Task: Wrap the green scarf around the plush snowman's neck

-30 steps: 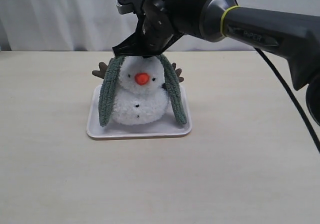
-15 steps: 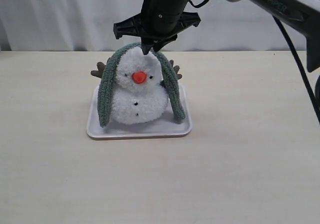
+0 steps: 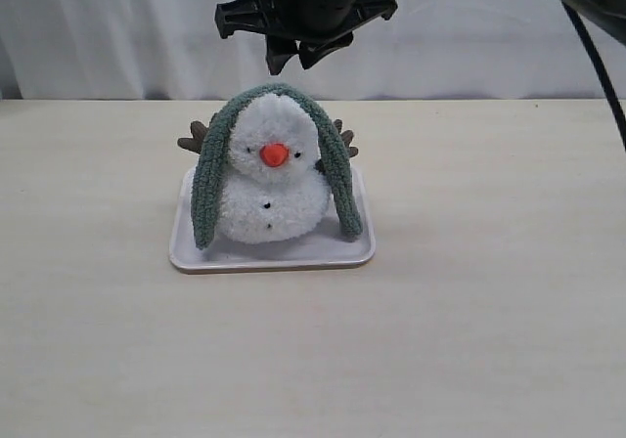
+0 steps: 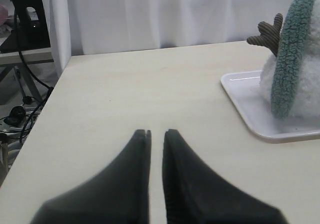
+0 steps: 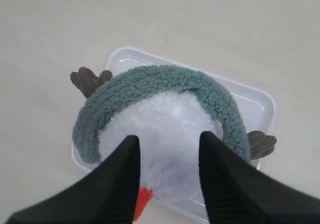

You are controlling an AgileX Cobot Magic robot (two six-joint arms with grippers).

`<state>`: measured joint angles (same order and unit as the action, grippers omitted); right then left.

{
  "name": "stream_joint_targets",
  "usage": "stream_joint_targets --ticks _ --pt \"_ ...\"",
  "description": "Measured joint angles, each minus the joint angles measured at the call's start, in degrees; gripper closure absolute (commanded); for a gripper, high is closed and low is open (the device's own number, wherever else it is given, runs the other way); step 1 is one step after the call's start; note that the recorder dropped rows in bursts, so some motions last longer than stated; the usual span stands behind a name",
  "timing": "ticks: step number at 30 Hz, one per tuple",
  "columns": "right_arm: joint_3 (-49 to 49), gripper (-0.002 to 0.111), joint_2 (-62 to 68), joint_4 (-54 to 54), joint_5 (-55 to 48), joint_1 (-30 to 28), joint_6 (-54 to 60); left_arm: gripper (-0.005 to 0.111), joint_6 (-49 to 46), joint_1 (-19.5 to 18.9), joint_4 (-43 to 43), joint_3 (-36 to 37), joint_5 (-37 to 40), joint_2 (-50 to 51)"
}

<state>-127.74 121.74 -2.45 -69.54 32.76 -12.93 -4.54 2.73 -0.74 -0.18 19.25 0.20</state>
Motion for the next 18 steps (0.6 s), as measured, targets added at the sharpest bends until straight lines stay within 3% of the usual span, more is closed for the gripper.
stream_joint_targets --ticks 6,11,15,18 --pt "3.0 0.072 -1.5 -6.2 0.0 -1.8 -0.3 0.096 0.0 0.0 0.0 0.0 0.0 0.0" --pt "9.4 0.088 -1.4 -3.9 0.1 -5.3 2.5 0.096 0.0 0.0 0.0 0.0 0.0 0.0" --pt "12.3 0.102 -1.1 0.9 5.9 -6.2 8.2 0.096 0.0 0.0 0.0 0.0 0.0 0.0" --pt "12.6 0.104 -1.0 3.9 11.7 -6.2 11.0 0.096 0.0 0.0 0.0 0.0 0.0 0.0"
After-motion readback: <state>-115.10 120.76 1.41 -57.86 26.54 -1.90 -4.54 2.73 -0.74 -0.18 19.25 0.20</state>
